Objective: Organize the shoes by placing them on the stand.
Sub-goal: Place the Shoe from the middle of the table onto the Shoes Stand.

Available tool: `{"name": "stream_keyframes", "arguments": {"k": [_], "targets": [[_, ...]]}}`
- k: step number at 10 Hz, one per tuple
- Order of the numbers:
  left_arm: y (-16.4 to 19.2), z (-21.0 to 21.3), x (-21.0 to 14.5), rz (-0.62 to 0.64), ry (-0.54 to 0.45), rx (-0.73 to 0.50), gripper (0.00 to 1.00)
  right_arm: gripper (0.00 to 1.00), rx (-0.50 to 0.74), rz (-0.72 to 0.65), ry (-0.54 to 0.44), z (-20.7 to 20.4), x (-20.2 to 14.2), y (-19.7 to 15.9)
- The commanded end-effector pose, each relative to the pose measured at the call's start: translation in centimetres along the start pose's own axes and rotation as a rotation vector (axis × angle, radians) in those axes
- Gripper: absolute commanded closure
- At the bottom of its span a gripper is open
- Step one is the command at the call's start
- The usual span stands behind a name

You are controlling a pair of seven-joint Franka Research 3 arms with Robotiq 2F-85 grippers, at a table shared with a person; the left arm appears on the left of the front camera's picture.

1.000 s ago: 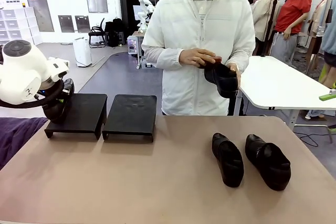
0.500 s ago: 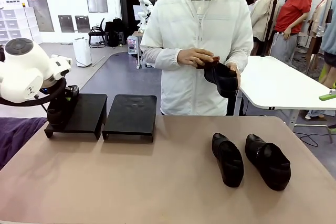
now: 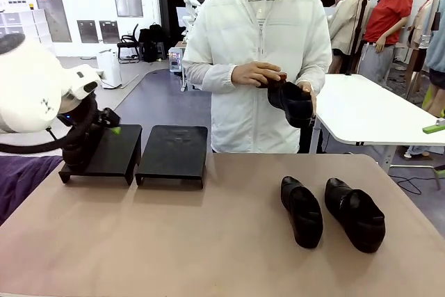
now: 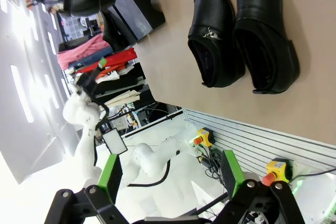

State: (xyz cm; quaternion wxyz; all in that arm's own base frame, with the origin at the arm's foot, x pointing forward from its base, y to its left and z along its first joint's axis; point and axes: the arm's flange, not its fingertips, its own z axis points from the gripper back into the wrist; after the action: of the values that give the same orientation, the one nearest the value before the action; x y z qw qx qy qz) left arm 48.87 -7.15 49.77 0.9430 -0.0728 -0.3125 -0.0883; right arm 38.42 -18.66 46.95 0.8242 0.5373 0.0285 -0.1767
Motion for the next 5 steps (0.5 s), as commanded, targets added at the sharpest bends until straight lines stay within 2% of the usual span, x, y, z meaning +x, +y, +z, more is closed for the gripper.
{"name": "stream_keyframes", "arguments": {"k": [1,2,3,4,5], "targets": [[6.0,10.7,-2.0,-0.133,0.136,-0.359,0.0,0.0,-0.01,0.011,0.004,0.3,-0.1,0.1],[5.7,13.3,-4.0,-0.173,0.152,-0.392,0.0,0.0,-0.01,0.011,0.004,0.3,-0.1,0.1],[5.2,15.0,-5.9,-0.298,0.193,-0.479,0.0,0.0,-0.01,0.011,0.004,0.3,-0.1,0.1],[5.0,16.0,-7.6,-0.327,0.259,-0.526,0.0,0.0,-0.01,0.011,0.004,0.3,-0.1,0.1],[5.1,16.3,-9.0,-0.265,0.293,-0.521,0.0,0.0,-0.01,0.011,0.004,0.3,-0.1,0.1]]}}
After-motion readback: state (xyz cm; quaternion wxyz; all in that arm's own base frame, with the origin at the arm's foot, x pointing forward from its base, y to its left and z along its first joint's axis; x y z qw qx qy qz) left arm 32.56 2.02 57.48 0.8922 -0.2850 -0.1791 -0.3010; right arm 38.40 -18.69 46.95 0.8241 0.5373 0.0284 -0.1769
